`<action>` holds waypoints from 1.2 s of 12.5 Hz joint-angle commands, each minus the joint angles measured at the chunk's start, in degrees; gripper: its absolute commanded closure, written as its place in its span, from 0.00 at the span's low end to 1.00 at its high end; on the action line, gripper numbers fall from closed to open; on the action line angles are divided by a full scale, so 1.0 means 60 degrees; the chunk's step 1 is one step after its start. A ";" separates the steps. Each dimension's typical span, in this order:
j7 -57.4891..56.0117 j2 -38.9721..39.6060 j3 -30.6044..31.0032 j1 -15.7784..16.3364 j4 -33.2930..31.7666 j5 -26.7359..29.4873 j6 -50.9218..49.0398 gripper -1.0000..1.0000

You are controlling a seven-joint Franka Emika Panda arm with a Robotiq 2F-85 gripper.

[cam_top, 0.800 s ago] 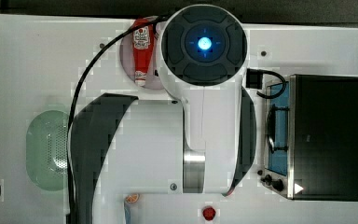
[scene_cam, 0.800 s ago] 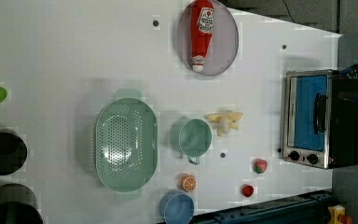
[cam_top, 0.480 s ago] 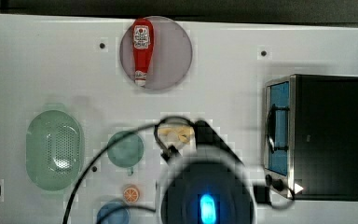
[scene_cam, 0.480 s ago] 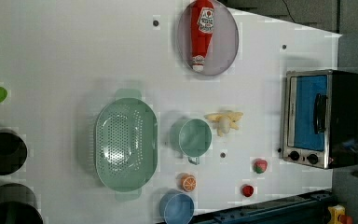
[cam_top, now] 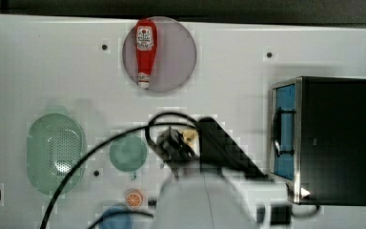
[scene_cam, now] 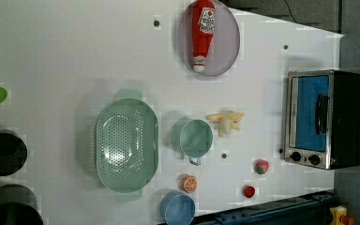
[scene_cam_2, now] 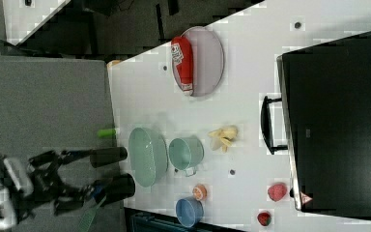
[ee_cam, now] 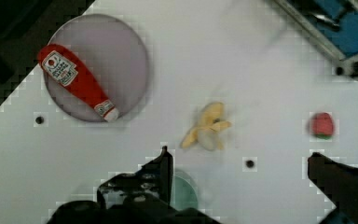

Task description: Pick banana from table and place on oven.

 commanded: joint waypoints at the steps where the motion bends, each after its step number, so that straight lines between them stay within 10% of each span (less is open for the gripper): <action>1: -0.0247 0.1585 0.0021 -0.0066 -0.1208 -0.0010 0.0941 0.00; 15: -0.0227 0.6583 0.0202 0.0112 -0.3654 -0.0010 0.8144 0.00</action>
